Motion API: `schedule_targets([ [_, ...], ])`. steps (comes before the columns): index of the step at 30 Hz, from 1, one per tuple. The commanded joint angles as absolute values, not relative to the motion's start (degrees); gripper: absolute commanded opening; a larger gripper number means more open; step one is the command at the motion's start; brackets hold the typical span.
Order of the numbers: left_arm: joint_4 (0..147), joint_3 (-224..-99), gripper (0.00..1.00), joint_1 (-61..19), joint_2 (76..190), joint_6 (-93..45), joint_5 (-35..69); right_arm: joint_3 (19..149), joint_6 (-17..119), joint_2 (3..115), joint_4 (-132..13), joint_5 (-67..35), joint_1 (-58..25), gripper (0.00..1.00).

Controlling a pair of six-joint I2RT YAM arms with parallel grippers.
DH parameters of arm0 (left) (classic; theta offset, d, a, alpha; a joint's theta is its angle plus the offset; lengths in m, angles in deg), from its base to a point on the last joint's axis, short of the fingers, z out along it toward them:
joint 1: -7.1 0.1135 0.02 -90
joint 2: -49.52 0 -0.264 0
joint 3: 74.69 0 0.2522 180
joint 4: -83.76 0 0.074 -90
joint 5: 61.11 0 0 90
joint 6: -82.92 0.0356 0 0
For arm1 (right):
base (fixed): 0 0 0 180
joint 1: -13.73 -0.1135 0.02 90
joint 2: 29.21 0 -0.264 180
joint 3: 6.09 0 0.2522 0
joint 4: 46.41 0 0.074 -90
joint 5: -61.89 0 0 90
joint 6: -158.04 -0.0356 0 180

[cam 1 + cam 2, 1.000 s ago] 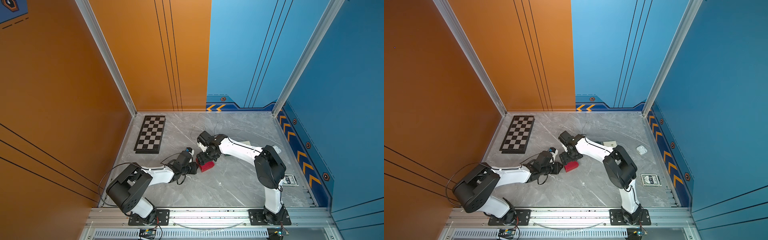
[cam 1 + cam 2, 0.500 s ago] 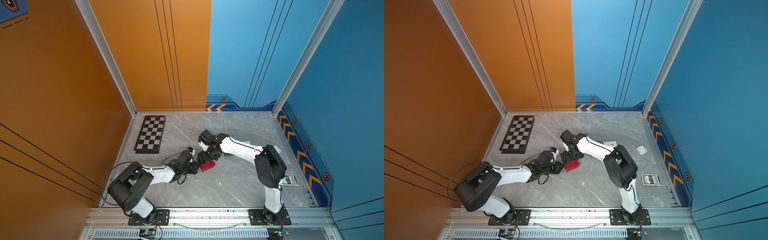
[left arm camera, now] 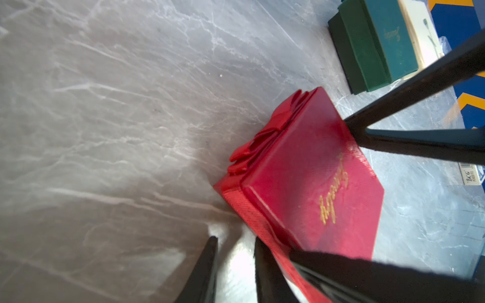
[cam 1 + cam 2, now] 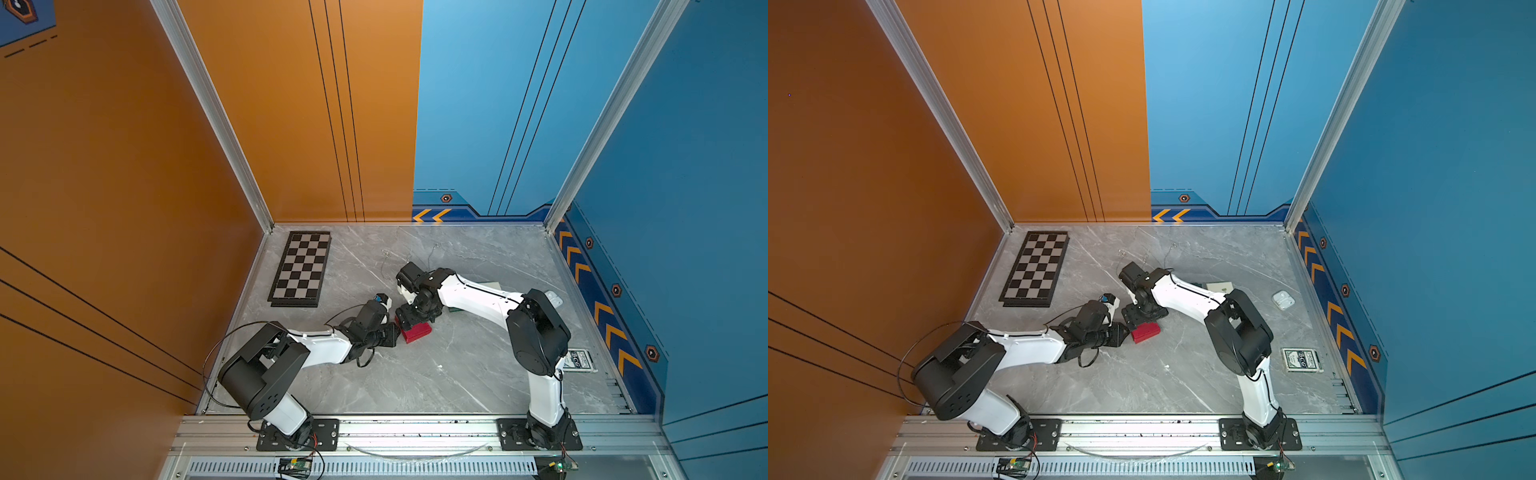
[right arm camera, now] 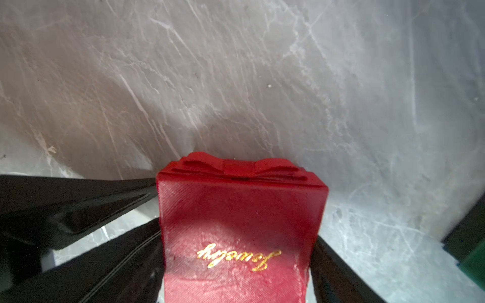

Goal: Take the necklace out of the lift-off lid jewelry box
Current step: Close the lid on the jewelry box, then move the jewelry box to the center of the board.

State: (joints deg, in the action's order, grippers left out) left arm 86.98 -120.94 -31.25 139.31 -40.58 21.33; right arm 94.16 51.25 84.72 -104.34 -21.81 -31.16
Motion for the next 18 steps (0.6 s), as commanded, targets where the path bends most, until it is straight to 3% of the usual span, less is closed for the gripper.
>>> schedule_targets([
  [1,88.17,-121.39,0.28,-31.75,138.66,-40.87,21.78,93.27,49.94,87.63,-105.88,-23.75,-32.16,0.82],
  [18,73.19,-115.46,0.32,-27.53,118.42,-39.3,28.87,92.8,45.53,92.96,-104.74,-31.13,-32.78,0.82],
])
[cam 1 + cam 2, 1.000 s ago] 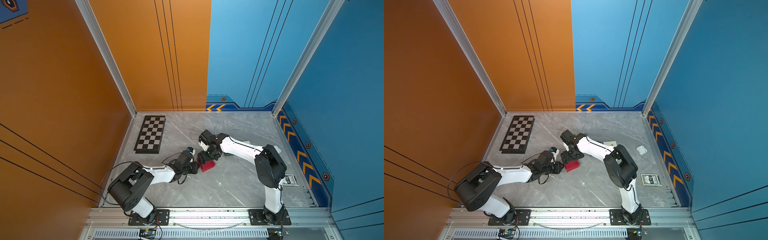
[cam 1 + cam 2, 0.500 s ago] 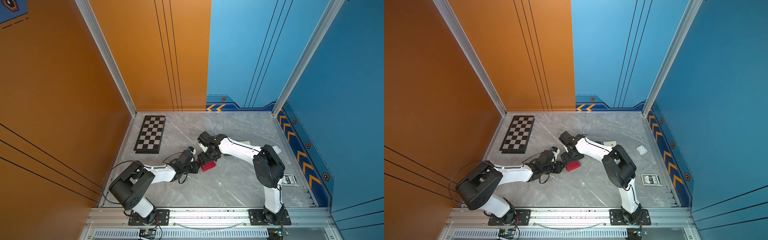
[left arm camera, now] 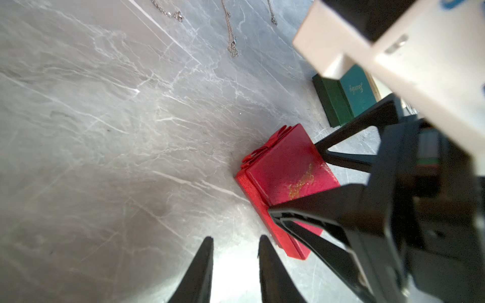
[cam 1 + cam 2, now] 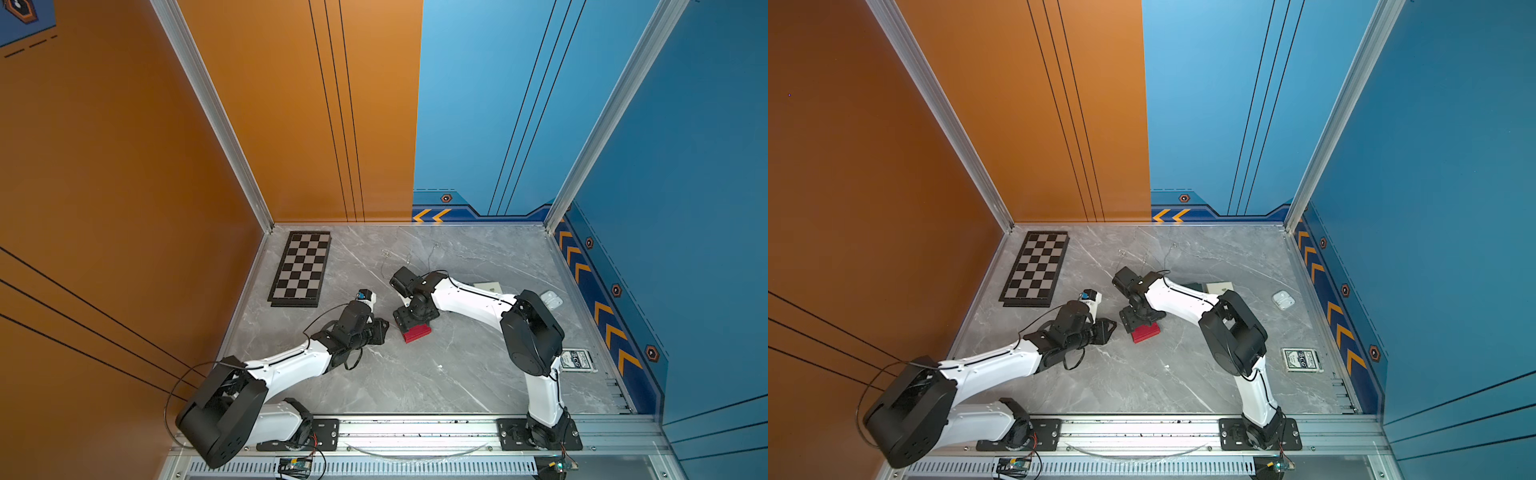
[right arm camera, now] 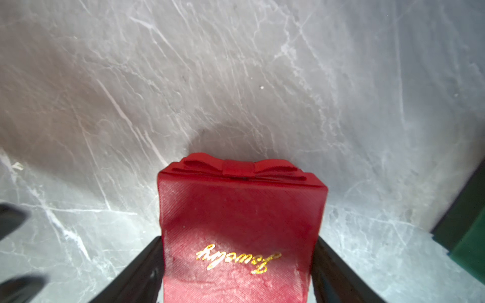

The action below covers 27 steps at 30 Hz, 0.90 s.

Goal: Take the necklace out of the lift-off lid jewelry box
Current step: Move the jewelry box to the center of the board.

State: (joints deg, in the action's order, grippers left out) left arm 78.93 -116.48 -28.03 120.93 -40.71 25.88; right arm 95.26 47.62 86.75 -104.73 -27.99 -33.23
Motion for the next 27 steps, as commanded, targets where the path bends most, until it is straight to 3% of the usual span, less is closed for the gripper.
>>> schedule_targets([
  [1,72.36,-115.42,0.32,-27.5,117.25,-39.19,29.14,92.45,44.94,92.96,-104.46,-31.34,-32.77,0.82],
  [13,66.32,-114.81,0.34,-27.26,108.78,-38.82,31.12,95.23,44.51,93.62,-103.76,-34.38,-26.96,0.82],
  [27,65.43,-114.3,0.35,-27.09,107.3,-39.43,31.11,98.29,45.5,96.66,-103.86,-33.52,-19.21,0.82],
])
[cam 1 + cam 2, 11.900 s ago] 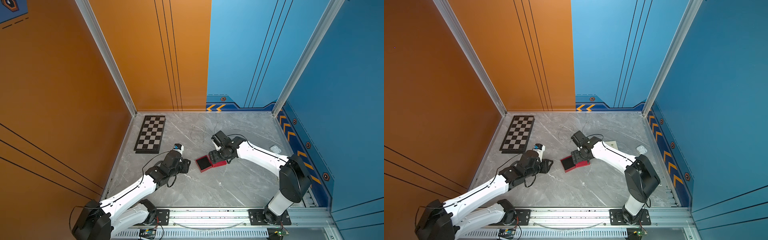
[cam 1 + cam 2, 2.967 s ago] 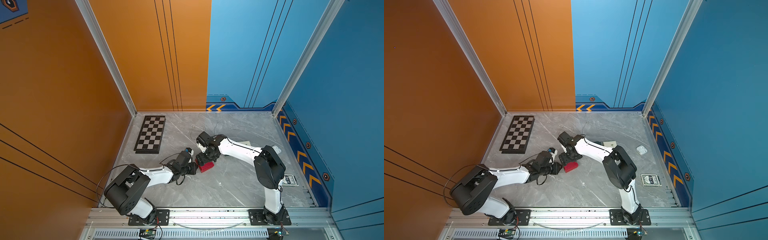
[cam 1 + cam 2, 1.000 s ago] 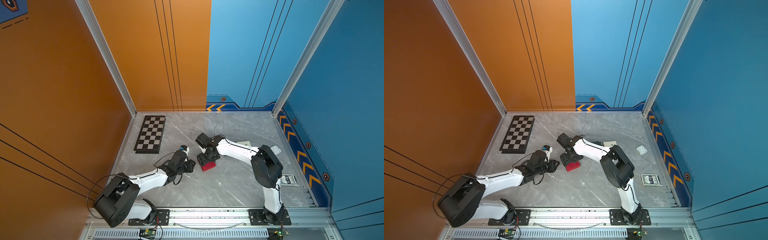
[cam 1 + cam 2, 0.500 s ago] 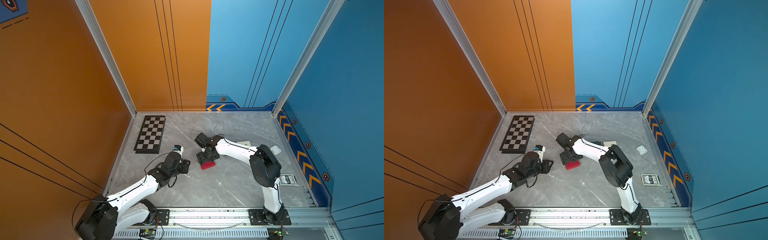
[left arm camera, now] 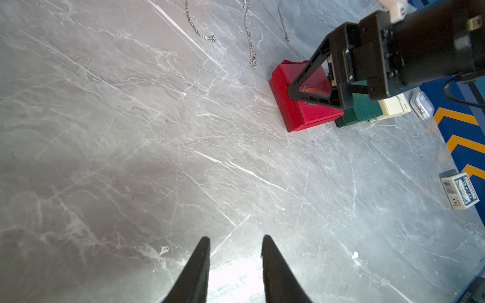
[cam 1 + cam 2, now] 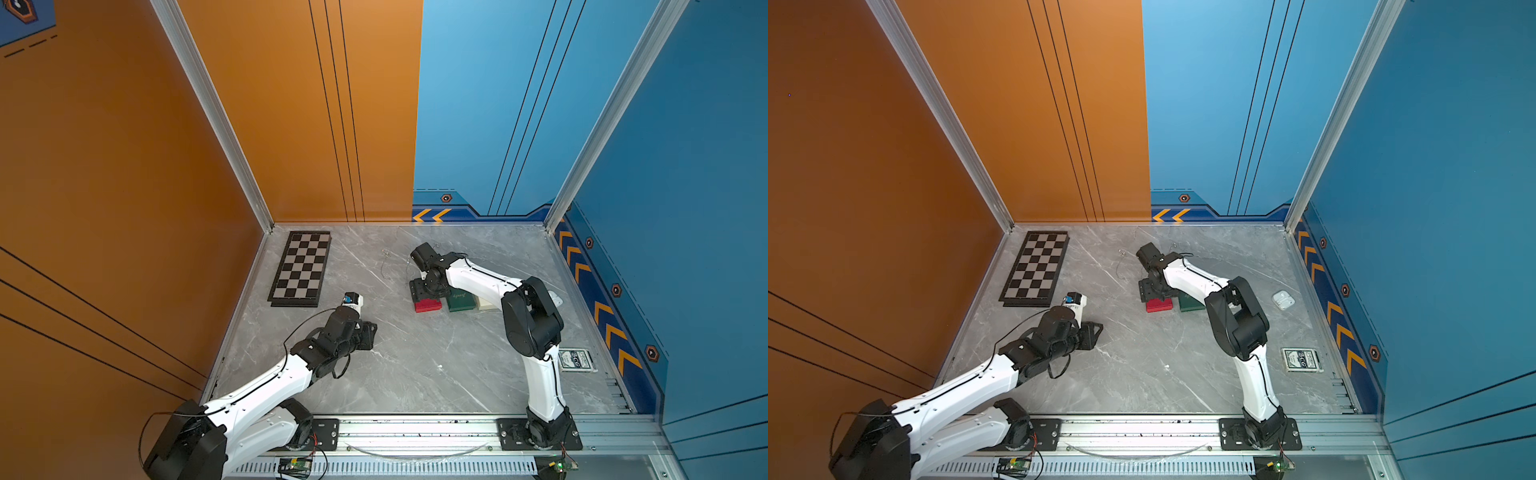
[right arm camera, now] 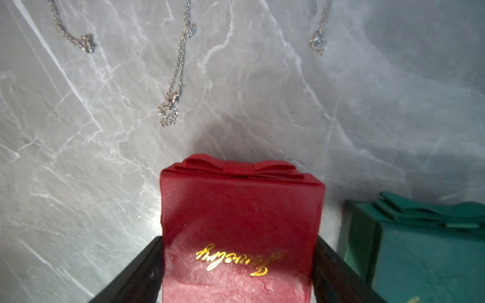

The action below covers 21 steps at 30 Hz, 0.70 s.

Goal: Take the necklace out of the lift-off lid jewelry box
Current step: Move the jewelry box to the center of the board.

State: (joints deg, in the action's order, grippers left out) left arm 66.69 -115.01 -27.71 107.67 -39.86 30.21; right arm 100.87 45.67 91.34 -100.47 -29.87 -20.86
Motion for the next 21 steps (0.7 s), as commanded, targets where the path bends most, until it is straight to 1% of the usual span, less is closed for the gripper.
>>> schedule_targets([
  [1,65.35,-114.31,0.35,-27.08,107.26,-39.43,31.07,98.28,45.45,96.61,-103.88,-33.4,-19.23,0.82],
  [11,65.43,-114.15,0.35,-27.11,106.82,-39.69,30.74,95.35,43.61,93.75,-103.44,-32.19,-19.4,0.82],
  [21,64.35,-113.97,0.35,-27.1,105.25,-39.85,30.67,95.16,41.32,93.38,-103.33,-31.94,-19.81,0.84],
])
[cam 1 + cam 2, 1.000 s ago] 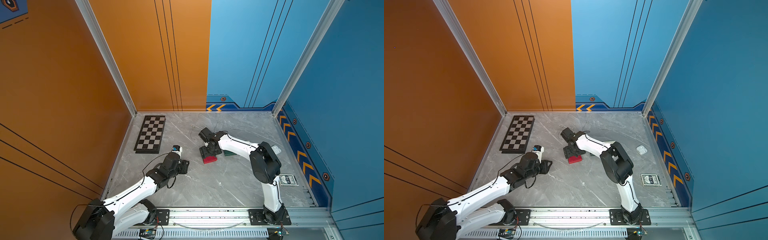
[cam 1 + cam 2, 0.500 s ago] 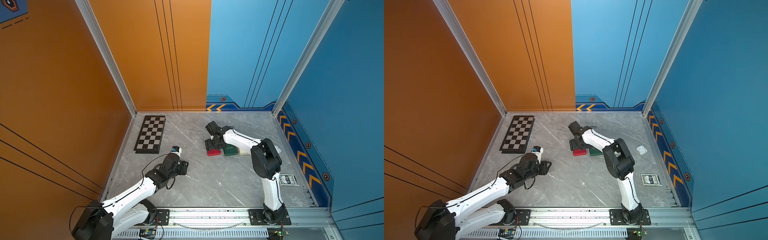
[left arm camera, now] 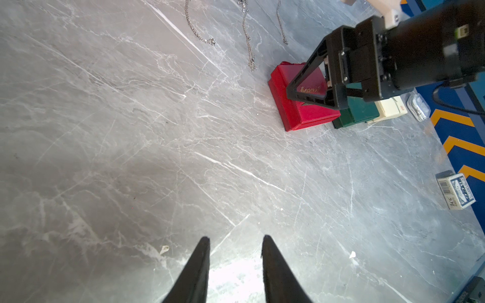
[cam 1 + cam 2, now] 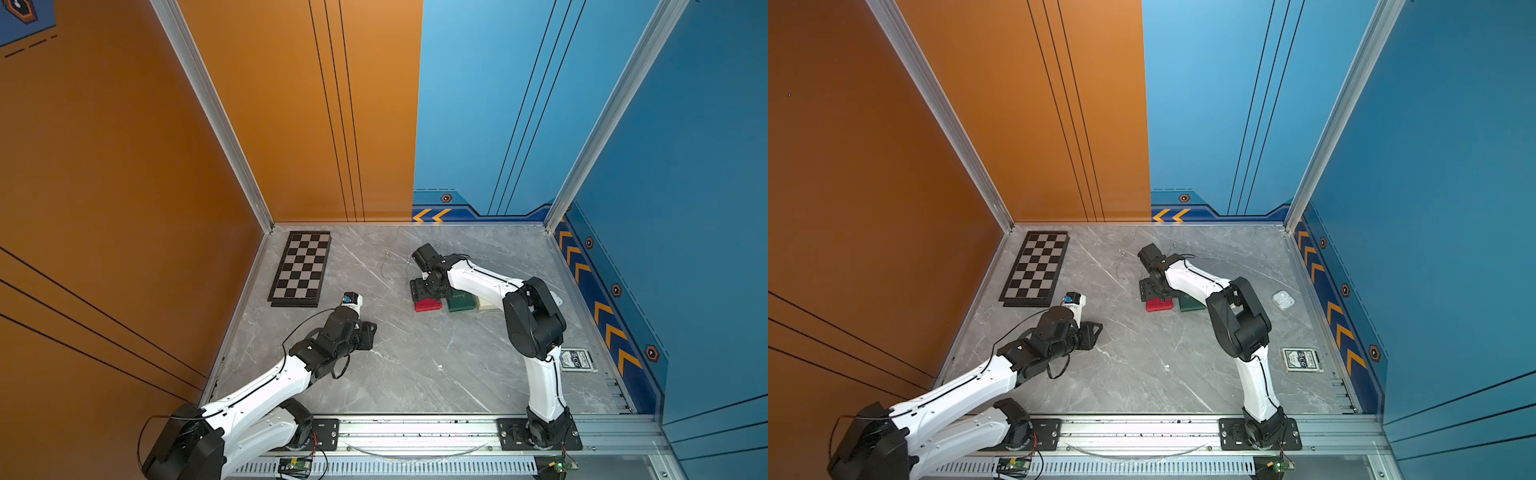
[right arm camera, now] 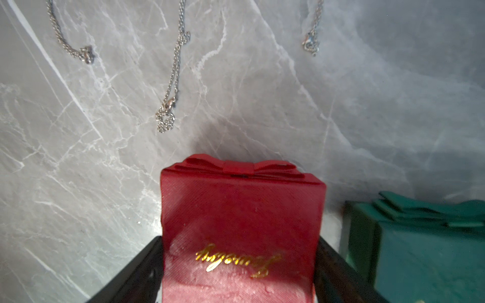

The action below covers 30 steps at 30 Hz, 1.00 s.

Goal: Take the necklace out of the lift-off lid jewelry box
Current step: Move the jewelry box to the center of the board.

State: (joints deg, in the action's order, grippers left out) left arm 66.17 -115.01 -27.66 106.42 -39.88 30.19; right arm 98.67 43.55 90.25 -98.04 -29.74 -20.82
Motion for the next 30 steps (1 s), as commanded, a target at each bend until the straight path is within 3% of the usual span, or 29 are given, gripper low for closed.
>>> schedule_targets([
  [1,64.16,-113.85,0.35,-27.16,105.04,-39.78,30.65,94.95,41.32,93.17,-103.33,-31.98,-19.79,0.85],
  [11,63.75,-114.39,0.4,-26.98,104.1,-39.31,30.9,94.56,41.84,91.62,-103.32,-32.3,-19.93,0.89],
  [17,63.9,-115.41,0.65,-26.63,102.72,-37.18,32.29,95.56,43.75,90.02,-103.3,-33.03,-19.56,0.97],
  [27,60.25,-122.0,0.85,-25.39,103.08,-32.61,33.37,96.92,46.57,82.76,-102.76,-33.87,-19.08,1.0],
  [28,60.33,-122.4,0.95,-25.4,103.38,-32.66,33.3,96.88,46.76,82.15,-102.48,-33.62,-19.09,1.0],
  [30,60.42,-123.09,1.0,-25.28,104.09,-32.65,33.16,96.92,46.98,81.12,-102.2,-33.3,-18.99,1.0],
])
